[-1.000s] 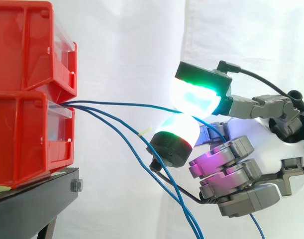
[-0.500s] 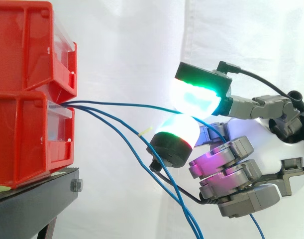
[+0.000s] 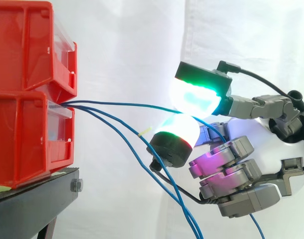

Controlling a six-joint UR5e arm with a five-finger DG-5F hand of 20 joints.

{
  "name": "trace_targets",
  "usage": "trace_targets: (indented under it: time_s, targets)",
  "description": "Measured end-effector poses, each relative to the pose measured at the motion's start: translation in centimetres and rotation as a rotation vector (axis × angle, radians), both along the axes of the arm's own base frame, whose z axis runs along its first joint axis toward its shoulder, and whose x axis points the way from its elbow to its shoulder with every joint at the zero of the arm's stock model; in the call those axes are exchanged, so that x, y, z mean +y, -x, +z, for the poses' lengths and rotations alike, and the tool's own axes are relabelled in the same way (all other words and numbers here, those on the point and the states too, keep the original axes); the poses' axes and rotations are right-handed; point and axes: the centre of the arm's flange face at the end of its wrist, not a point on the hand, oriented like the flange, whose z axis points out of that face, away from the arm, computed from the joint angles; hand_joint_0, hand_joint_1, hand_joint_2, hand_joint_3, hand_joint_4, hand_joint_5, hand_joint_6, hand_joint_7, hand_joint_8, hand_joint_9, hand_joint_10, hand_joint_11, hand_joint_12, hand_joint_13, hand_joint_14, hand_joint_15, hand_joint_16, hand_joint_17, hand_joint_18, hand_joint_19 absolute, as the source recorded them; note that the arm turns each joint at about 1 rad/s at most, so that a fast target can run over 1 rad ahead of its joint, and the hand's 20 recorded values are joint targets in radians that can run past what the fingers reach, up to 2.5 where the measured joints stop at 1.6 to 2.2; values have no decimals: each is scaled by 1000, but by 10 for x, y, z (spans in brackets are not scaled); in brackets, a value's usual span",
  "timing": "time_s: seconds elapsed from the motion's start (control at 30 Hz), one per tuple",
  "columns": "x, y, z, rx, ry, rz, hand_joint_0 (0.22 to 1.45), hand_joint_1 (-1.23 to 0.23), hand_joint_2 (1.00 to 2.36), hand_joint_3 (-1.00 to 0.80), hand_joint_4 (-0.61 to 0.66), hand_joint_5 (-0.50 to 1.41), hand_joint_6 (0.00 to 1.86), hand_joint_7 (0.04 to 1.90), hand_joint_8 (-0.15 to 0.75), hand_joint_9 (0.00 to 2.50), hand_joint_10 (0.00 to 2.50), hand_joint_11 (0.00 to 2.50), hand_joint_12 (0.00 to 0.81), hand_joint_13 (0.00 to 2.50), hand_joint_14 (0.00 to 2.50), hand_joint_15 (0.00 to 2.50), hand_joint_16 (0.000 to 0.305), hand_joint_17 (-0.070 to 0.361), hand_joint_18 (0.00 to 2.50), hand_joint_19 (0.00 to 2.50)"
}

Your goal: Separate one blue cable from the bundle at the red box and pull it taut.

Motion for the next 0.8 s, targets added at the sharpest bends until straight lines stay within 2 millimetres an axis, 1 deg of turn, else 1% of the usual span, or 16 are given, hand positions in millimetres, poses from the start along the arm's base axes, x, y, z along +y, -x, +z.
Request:
trace_targets:
  time_s: [0.2, 0.8]
  targets:
    - [0, 0, 0, -1, 0, 0, 725, -748, 1019, -237, -17, -174, 936, 1165, 298, 682, 2500, 1436, 388, 709, 2500, 1652, 32, 73, 1343, 2185]
    - [0, 0, 0, 0, 0, 0, 726, -748, 1019, -237, -19, -174, 936, 1167, 296, 681, 2500, 1403, 388, 711, 2500, 1656, 32, 72, 1344, 2172]
